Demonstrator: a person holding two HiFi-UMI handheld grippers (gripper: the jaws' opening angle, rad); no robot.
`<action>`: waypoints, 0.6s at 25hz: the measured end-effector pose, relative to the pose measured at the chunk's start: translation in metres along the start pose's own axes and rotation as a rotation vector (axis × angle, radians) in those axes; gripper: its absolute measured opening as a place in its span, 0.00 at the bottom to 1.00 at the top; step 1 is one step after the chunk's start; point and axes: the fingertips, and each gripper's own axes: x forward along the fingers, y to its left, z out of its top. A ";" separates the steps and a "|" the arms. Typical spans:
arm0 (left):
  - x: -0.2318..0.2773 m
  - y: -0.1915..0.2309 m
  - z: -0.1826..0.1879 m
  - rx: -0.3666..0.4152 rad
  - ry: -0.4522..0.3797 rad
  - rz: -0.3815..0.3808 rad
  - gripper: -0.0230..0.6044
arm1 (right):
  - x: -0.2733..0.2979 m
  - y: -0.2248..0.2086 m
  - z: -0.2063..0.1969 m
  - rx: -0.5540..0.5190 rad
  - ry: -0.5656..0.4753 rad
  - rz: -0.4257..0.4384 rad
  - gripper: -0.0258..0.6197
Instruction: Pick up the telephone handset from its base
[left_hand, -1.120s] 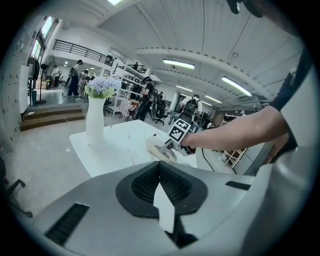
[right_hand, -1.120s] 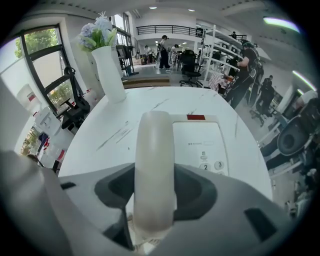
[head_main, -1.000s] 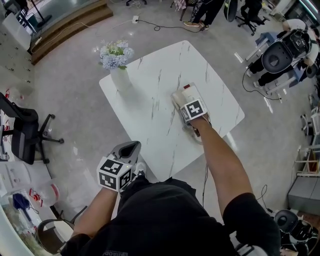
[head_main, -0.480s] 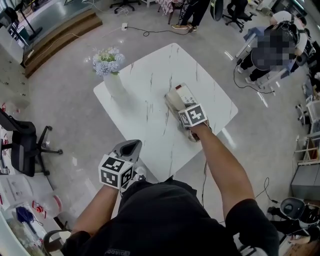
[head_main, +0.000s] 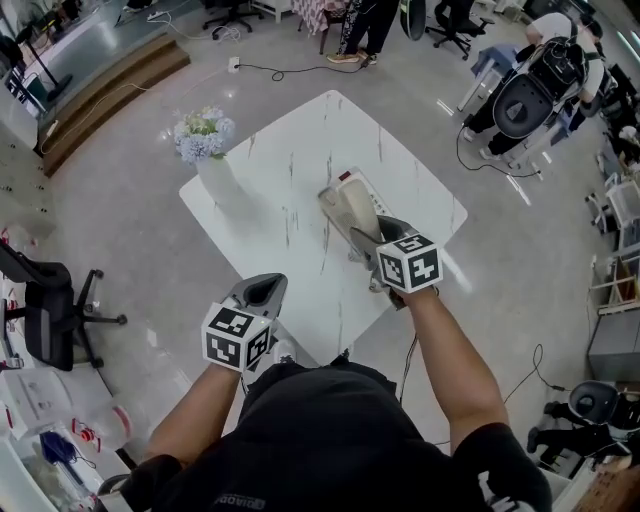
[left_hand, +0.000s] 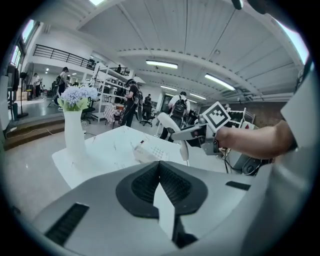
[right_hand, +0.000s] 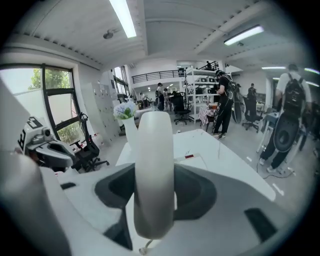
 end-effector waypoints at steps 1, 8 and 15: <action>0.000 -0.001 0.002 0.006 -0.003 -0.003 0.04 | -0.009 0.003 0.003 0.014 -0.028 0.003 0.37; -0.002 -0.007 0.014 0.021 -0.027 -0.013 0.04 | -0.066 0.017 0.011 0.139 -0.187 0.016 0.37; -0.004 -0.014 0.024 0.039 -0.041 -0.025 0.04 | -0.108 0.023 0.006 0.222 -0.304 0.003 0.37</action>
